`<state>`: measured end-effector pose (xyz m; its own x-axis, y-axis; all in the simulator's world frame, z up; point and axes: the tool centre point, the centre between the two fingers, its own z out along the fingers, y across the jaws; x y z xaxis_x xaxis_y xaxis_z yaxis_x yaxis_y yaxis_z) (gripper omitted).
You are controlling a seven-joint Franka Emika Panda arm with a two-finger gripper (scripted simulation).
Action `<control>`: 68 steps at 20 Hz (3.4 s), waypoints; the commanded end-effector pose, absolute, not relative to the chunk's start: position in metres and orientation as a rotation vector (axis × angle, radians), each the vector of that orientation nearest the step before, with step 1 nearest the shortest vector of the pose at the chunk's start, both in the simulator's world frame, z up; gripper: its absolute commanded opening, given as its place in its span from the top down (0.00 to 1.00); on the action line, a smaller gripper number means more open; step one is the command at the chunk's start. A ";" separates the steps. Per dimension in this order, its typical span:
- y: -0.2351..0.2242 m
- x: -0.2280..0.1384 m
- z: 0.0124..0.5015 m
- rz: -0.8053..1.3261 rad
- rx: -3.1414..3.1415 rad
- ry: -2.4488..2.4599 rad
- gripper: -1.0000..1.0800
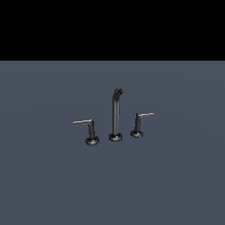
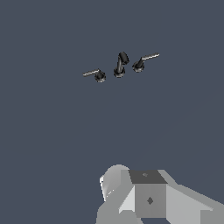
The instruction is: Turn on the faucet by rotating a designated handle.
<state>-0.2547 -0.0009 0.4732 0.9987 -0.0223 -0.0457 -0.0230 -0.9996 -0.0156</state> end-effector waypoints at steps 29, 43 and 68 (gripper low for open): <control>0.068 -0.215 0.360 0.054 -3.058 0.656 1.00; 0.107 -0.165 0.274 0.040 -2.925 1.107 1.00; 0.129 -0.076 0.154 0.016 -2.631 1.698 1.00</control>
<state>-0.0818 0.1293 0.1609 0.4336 -0.9010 -0.0157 -0.9011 -0.4336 -0.0030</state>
